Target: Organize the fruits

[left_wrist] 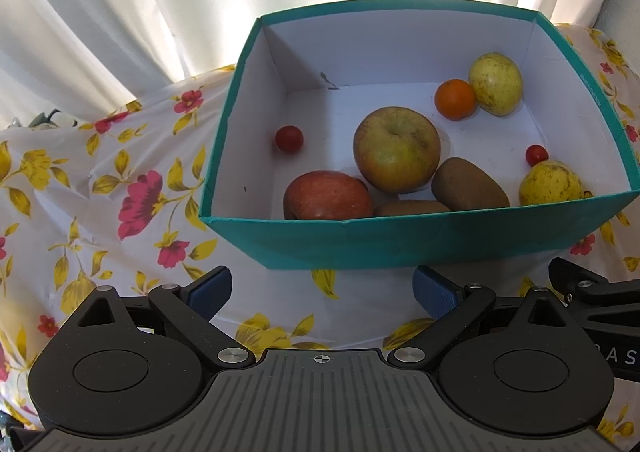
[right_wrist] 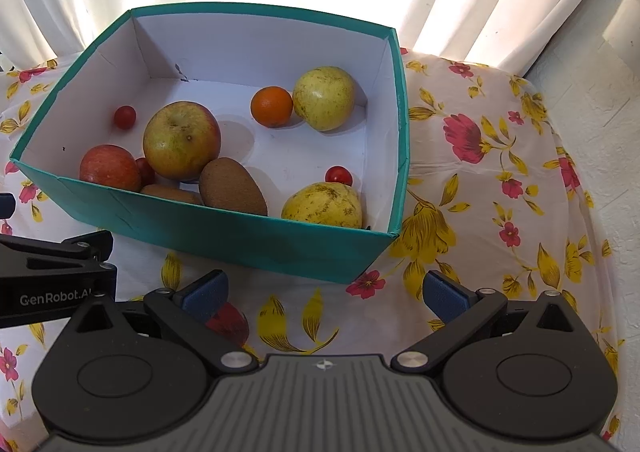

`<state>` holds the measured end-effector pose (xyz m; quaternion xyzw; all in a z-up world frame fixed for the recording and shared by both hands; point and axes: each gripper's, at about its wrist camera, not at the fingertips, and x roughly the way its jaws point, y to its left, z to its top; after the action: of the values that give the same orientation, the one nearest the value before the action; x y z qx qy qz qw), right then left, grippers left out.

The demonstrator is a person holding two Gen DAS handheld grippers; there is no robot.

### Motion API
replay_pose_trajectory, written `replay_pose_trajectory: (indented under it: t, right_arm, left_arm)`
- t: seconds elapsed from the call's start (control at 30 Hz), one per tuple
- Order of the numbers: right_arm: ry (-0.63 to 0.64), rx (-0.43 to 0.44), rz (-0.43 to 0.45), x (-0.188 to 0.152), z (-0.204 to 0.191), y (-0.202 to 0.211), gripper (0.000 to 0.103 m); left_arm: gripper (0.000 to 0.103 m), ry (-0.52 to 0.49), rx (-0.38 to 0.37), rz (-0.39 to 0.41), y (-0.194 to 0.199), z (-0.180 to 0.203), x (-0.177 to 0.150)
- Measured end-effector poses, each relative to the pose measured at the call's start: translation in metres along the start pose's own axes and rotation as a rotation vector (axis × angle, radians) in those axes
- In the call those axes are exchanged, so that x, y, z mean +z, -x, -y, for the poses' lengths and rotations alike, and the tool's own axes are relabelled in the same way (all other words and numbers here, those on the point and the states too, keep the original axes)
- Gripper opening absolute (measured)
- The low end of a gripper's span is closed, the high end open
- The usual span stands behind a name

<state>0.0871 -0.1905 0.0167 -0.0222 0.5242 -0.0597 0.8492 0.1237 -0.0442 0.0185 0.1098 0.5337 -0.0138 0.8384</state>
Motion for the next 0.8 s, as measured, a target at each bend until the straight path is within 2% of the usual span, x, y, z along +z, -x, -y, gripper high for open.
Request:
replay_pose_trajectory:
  t: [0.8]
  right_arm:
    - [-0.006, 0.004, -0.002, -0.0010, -0.0004, 0.0001, 0.103]
  left_arm:
    - [0.100, -0.024, 0.013, 0.000, -0.0030, 0.0023, -0.0012]
